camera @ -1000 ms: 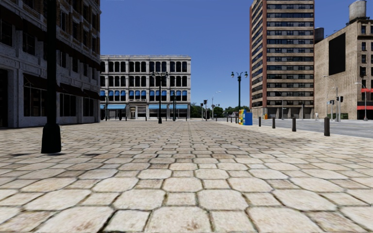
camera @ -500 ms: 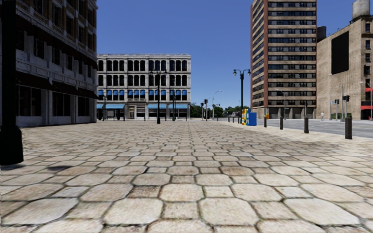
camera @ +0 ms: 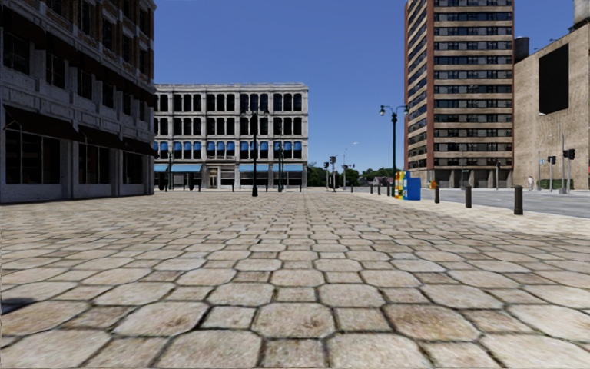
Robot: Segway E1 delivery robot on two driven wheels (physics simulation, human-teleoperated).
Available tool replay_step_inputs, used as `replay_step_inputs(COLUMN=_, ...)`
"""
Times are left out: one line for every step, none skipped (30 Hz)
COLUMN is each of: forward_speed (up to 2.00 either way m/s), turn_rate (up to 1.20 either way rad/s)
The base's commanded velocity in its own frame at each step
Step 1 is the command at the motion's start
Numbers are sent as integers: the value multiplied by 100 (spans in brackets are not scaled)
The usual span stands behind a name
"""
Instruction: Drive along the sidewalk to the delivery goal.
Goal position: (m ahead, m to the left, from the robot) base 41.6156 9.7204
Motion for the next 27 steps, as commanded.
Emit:
replay_step_inputs(forward_speed=200, turn_rate=0)
replay_step_inputs(forward_speed=200, turn_rate=0)
replay_step_inputs(forward_speed=200, turn_rate=0)
replay_step_inputs(forward_speed=200, turn_rate=0)
replay_step_inputs(forward_speed=200, turn_rate=0)
replay_step_inputs(forward_speed=200, turn_rate=0)
replay_step_inputs(forward_speed=200, turn_rate=0)
replay_step_inputs(forward_speed=200, turn_rate=0)
replay_step_inputs(forward_speed=200, turn_rate=0)
replay_step_inputs(forward_speed=200, turn_rate=0)
replay_step_inputs(forward_speed=200, turn_rate=0)
replay_step_inputs(forward_speed=200, turn_rate=0)
replay_step_inputs(forward_speed=200, turn_rate=0)
replay_step_inputs(forward_speed=200, turn_rate=0)
replay_step_inputs(forward_speed=200, turn_rate=0)
replay_step_inputs(forward_speed=200, turn_rate=0)
replay_step_inputs(forward_speed=200, turn_rate=0)
replay_step_inputs(forward_speed=200, turn_rate=0)
replay_step_inputs(forward_speed=200, turn_rate=0)
replay_step_inputs(forward_speed=200, turn_rate=0)
replay_step_inputs(forward_speed=200, turn_rate=0)
replay_step_inputs(forward_speed=200, turn_rate=0)
replay_step_inputs(forward_speed=200, turn_rate=0)
replay_step_inputs(forward_speed=200, turn_rate=0)
replay_step_inputs(forward_speed=200, turn_rate=0)
replay_step_inputs(forward_speed=200, turn_rate=0)
replay_step_inputs(forward_speed=200, turn_rate=0)
